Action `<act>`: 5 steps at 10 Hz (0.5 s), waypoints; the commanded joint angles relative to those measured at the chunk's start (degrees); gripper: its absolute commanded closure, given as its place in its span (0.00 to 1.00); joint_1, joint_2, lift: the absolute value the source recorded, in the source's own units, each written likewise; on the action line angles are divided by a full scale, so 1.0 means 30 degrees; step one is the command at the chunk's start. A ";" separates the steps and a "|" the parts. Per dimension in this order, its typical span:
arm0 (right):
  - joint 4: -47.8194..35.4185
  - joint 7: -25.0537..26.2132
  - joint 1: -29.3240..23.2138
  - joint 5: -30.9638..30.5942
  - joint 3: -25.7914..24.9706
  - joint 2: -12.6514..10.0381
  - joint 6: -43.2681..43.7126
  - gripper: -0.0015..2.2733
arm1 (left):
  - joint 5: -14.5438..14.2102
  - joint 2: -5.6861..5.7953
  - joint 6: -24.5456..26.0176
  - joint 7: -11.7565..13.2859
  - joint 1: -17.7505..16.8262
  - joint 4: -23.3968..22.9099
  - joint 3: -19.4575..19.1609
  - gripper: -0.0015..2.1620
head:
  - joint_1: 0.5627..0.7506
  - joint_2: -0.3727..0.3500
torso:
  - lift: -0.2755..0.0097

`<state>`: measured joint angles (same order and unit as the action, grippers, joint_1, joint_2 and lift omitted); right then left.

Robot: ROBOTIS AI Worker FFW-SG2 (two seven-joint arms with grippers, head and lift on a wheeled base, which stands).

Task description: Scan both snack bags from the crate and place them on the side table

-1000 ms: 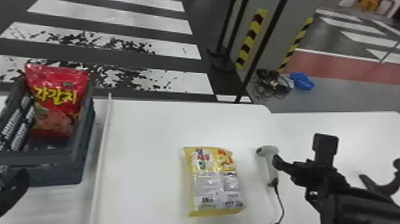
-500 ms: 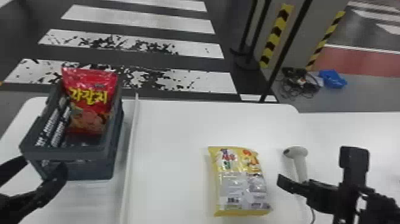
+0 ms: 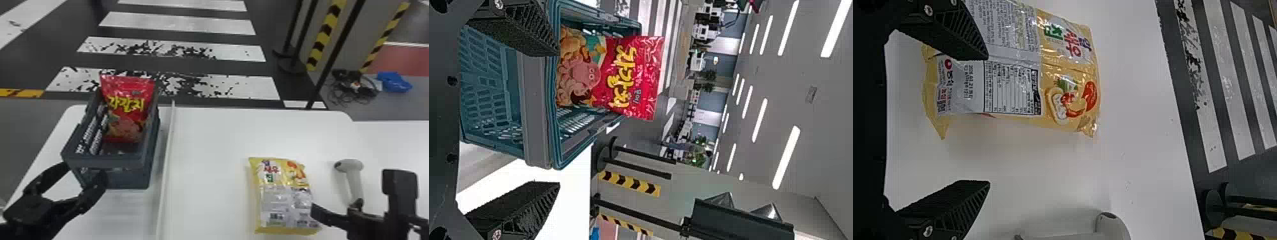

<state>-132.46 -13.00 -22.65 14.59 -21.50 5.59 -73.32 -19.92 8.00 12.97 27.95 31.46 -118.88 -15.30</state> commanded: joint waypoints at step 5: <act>0.1232 -0.0881 0.0605 0.0060 -0.0039 0.0100 -0.0273 0.05 | 0.0049 -0.0029 0.0000 -0.0029 -0.0029 0.0047 0.0090 0.03 | 0.70 0.39 | 0.63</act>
<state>-129.49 -15.51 -21.30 14.70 -21.76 5.84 -74.07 -19.84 7.98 12.97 27.94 31.35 -118.77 -15.03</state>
